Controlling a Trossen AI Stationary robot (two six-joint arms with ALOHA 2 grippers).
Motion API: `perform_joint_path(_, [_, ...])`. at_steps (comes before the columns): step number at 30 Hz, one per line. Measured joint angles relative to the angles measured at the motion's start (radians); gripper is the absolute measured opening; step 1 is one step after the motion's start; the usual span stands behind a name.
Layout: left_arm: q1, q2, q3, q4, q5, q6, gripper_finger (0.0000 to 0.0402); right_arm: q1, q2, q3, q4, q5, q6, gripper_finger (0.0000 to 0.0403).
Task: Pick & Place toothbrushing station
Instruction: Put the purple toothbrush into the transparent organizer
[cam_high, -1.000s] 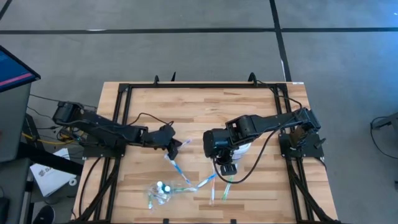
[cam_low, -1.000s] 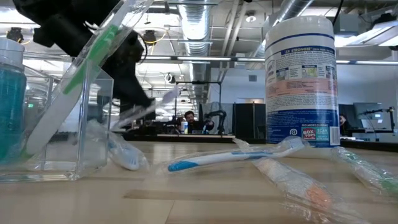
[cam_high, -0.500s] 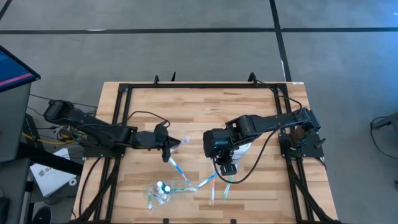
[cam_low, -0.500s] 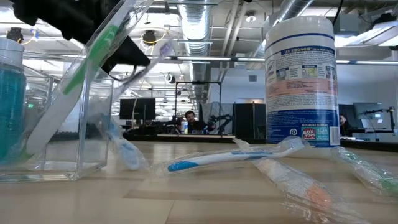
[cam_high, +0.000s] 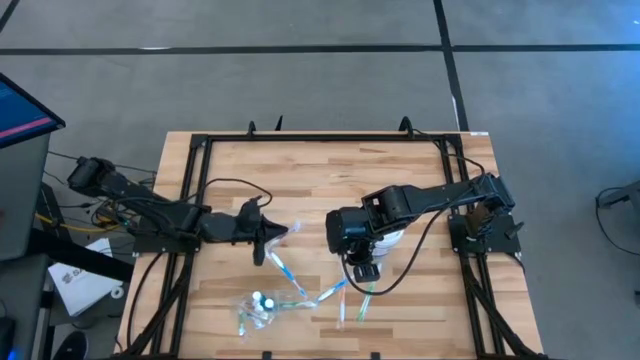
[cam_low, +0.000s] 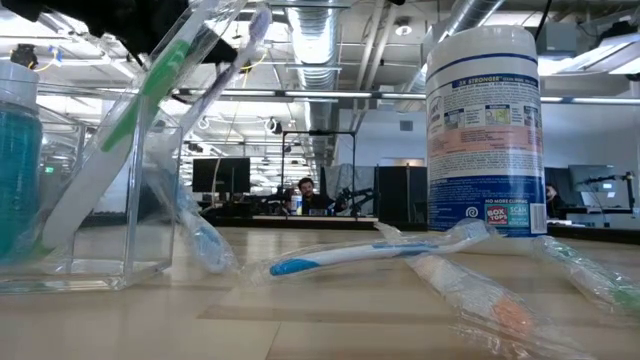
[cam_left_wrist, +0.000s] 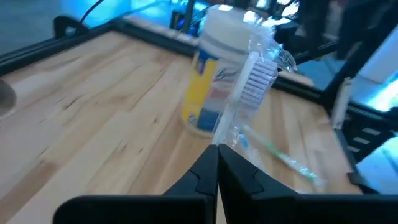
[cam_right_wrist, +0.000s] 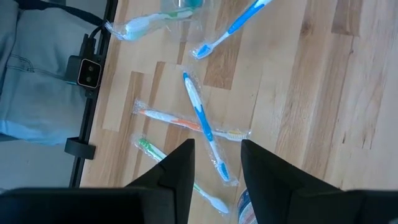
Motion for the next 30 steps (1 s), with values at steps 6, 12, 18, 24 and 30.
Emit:
perform_joint_path(6, [-0.041, -0.006, 0.0, 0.095, 0.0, 0.083, 0.0, 0.002, 0.0, 0.0, 0.0, 0.0, -0.002, 0.0122])
perform_joint_path(12, [-0.061, -0.006, 0.0, 0.134, -0.048, 0.179, 0.0, 0.003, 0.0, 0.0, -0.001, 0.0, 0.0, 0.0122])
perform_joint_path(18, [-0.063, -0.006, 0.0, 0.198, -0.051, 0.248, 0.0, 0.003, 0.0, 0.0, -0.001, 0.0, -0.002, 0.0122])
perform_joint_path(24, [-0.066, -0.026, 0.0, 0.233, -0.025, 0.285, 0.0, 0.003, 0.0, 0.0, -0.001, 0.0, -0.001, 0.0122])
perform_joint_path(30, [-0.078, -0.049, 0.0, 0.271, 0.012, 0.321, 0.0, 0.003, 0.0, 0.0, 0.0, 0.0, -0.002, 0.0122])
